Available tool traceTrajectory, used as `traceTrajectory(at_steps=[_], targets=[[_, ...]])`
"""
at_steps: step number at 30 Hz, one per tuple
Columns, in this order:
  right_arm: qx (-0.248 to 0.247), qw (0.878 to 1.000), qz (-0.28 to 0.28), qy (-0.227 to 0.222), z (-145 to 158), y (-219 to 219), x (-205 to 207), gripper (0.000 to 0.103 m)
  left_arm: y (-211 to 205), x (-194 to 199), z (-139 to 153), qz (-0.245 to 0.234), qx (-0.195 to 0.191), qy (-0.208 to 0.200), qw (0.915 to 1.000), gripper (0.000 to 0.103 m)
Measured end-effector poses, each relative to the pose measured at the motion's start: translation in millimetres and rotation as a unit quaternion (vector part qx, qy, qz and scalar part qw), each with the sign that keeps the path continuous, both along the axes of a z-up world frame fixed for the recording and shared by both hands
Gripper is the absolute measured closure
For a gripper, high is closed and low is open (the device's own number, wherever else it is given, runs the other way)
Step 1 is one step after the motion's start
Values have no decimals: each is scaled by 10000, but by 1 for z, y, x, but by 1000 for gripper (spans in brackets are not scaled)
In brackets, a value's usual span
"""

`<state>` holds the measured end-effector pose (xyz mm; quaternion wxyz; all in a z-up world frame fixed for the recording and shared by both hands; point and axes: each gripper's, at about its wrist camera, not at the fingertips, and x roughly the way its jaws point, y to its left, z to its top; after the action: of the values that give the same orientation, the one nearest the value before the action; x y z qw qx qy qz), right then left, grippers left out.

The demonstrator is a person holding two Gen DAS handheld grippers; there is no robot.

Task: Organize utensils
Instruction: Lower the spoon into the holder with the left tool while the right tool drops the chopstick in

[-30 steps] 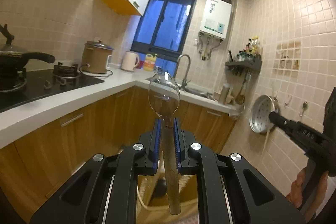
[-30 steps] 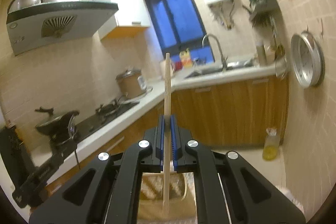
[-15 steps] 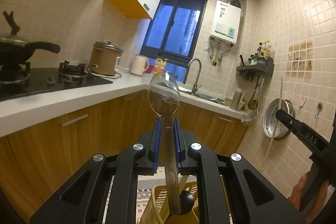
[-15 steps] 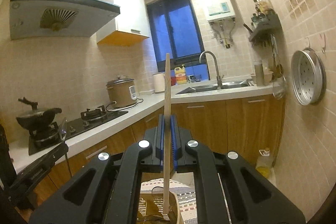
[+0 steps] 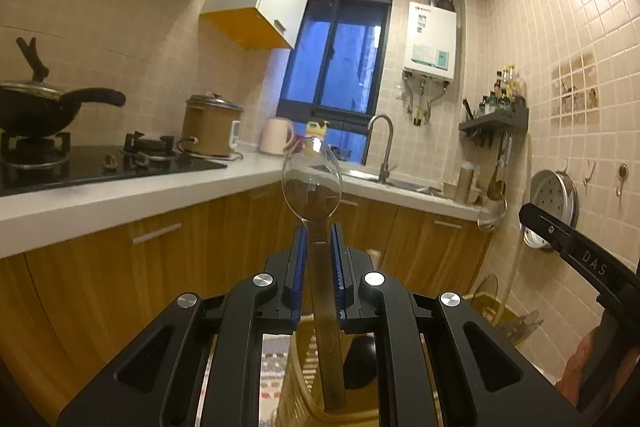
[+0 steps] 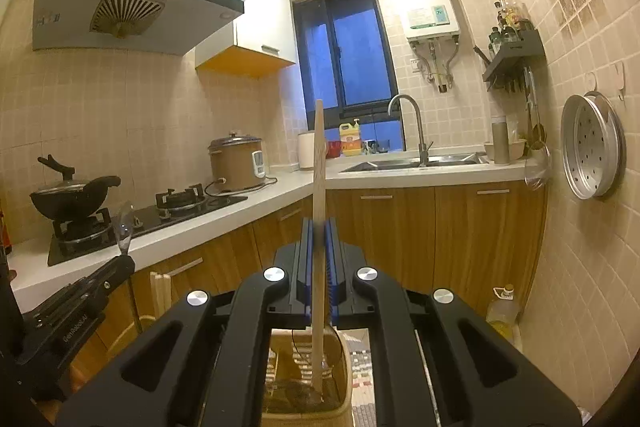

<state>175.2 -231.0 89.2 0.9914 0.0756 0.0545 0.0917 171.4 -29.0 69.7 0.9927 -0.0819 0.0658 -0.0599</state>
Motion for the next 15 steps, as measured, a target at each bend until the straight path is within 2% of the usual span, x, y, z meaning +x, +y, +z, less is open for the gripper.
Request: traceTrajectory(at_steps=[4,6,7,8,11,13,14,15], targets=[[76,9998,113,146,-2,-4,-8,98,-2,-8,-1,-24,114,63,9999,89],[58,9995,197,225,-2,-4,-13,98,-2,-17,0,-33,142,56,9999,62],[29,9994,219,261,-2,-4,-16,97,-1,-22,1,-16,117,17,9999,56],[1,9993,241,298,-2,-4,-19,97,0,-28,2,-16,93,-23,10000,53],[5,9990,272,350,-2,-5,-33,95,3,-42,5,-12,68,-12,10000,53],[-14,9989,293,375,-2,-5,-43,83,7,-54,6,13,-3,-14,10000,53],[-29,9988,305,386,-2,-6,-48,70,8,-58,8,17,-43,0,10000,53],[-47,9989,287,380,-2,-6,-54,62,10,-64,8,11,-100,31,9999,53]])
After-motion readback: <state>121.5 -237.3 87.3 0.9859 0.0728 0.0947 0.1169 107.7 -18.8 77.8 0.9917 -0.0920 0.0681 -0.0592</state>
